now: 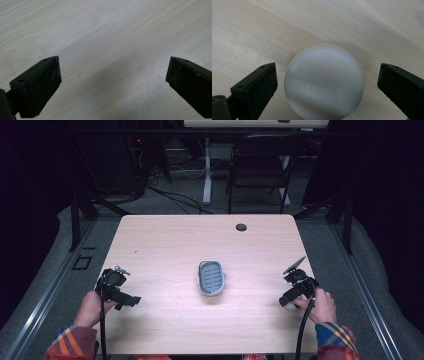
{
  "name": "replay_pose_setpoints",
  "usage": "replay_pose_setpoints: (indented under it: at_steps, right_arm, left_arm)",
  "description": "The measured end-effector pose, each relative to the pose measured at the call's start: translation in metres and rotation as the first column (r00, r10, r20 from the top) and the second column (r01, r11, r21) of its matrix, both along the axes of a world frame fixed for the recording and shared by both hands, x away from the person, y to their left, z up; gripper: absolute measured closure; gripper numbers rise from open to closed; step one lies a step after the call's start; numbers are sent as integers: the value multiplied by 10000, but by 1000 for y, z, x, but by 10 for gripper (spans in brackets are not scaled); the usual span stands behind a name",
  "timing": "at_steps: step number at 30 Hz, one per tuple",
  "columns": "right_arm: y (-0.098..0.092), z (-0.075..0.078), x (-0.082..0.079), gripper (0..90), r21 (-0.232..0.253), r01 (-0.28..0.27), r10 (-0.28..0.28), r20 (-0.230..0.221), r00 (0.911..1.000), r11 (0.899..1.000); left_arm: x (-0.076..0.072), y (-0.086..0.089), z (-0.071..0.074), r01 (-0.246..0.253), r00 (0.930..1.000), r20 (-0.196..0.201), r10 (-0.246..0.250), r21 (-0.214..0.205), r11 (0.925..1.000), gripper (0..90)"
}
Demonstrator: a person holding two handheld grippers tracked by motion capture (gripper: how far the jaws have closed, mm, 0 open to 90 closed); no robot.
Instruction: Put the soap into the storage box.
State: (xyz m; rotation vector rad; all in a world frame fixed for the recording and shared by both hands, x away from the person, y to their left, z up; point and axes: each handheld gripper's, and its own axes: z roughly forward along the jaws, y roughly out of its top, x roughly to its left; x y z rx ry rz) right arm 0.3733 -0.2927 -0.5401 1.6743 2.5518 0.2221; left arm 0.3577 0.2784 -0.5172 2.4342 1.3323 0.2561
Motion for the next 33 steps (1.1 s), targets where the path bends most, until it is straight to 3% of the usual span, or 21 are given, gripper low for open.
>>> replay_pose_setpoints:
  at_steps: [3,7,9,11,14,18,22,25,29,30,32,33]
  right_arm:
    - [1,1,0,24,-194,-182,179,-133,9998,9996]
    - [3,1,2,93,-439,-348,333,-355,9988,9984]
    - [4,-1,0,138,-373,-122,121,-31,9999,9992]
    - [5,-1,-1,140,-380,-86,87,20,10000,9992]
    - [5,3,0,160,-619,-333,319,-248,9992,9975]
    - [4,2,0,185,-703,-222,204,-264,9994,9973]
    - [5,0,-2,221,-413,-58,55,-70,10000,9991]
    - [6,2,0,237,-608,-264,244,-328,9992,9978]
    - [6,2,0,238,-531,-182,164,-335,9993,9984]
    - [6,-1,-1,239,-266,66,-68,-74,9999,9996]
    - [5,4,2,239,-833,-455,403,-623,9972,9955]
    - [6,2,2,239,-746,-307,271,-491,9984,9967]
  left_arm:
    - [0,0,0,-18,10000,-17,18,18,10000,0]
    - [0,1,0,-16,10000,-34,16,43,10000,0]
    - [0,0,0,3,10000,-43,-3,52,10000,0]
    - [-1,1,0,6,10000,-52,-6,56,10000,0]
    - [-1,1,0,-6,10000,-47,6,48,10000,0]
    - [-1,1,1,8,10000,-51,-7,54,10000,0]
    - [-1,1,0,-8,10000,-7,8,56,10000,0]
    - [-2,1,0,-7,10000,0,7,60,10000,0]
    - [-2,1,0,-15,10000,-32,15,72,10000,0]
    - [-2,1,0,-5,10000,-24,5,82,10000,0]
    - [-1,1,0,-6,10000,-25,6,80,10000,0]
    - [-1,1,0,-7,10000,-29,7,81,10000,0]
